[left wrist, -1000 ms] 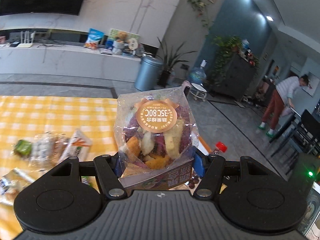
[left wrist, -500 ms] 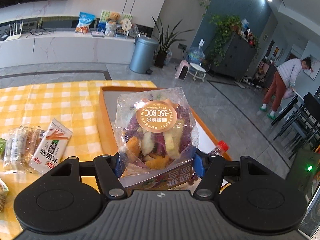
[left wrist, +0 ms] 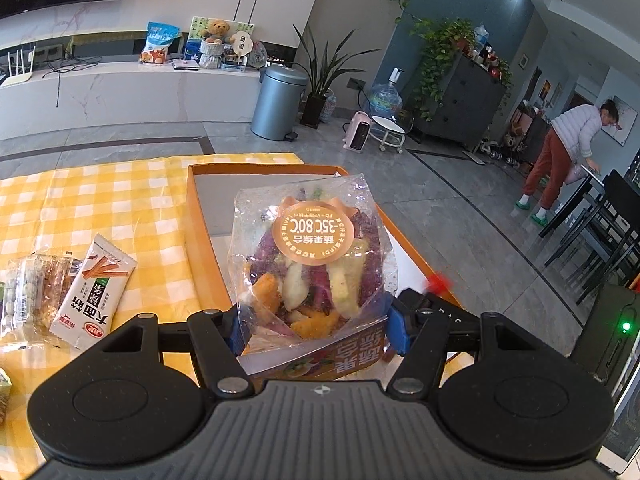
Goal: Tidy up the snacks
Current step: 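Carry the bottle and snack bag over the orange box and release both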
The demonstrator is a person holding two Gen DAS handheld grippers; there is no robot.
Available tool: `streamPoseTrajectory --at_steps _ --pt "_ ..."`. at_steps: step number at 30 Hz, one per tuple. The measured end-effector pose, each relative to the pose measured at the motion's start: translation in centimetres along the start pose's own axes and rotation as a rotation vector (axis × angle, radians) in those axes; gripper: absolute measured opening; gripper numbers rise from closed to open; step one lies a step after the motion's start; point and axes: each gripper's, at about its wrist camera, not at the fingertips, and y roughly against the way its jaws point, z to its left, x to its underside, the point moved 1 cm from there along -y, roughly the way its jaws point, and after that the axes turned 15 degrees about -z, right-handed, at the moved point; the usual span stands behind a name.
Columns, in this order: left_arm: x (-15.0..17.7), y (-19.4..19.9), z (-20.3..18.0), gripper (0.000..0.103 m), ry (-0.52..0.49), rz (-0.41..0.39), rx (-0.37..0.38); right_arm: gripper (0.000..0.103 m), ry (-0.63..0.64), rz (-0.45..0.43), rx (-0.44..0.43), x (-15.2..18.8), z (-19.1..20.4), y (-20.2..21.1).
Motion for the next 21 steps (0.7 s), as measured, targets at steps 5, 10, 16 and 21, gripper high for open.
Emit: streamPoseTrajectory --at_steps 5,10,16,21 --pt "0.1 0.0 0.1 0.074 -0.018 -0.008 -0.002 0.066 -0.001 -0.042 -0.013 0.0 -0.1 0.9" --pt "0.2 -1.2 -0.4 0.074 -0.061 0.013 -0.004 0.076 -0.022 -0.060 -0.033 -0.1 -0.6 1.2" --pt "0.2 -3.2 0.5 0.074 -0.052 0.025 0.067 0.078 0.038 -0.051 -0.017 0.0 0.0 0.9" --pt "0.3 -4.8 2.1 0.074 0.005 0.068 0.140 0.079 0.057 -0.049 -0.016 0.2 0.2 0.9"
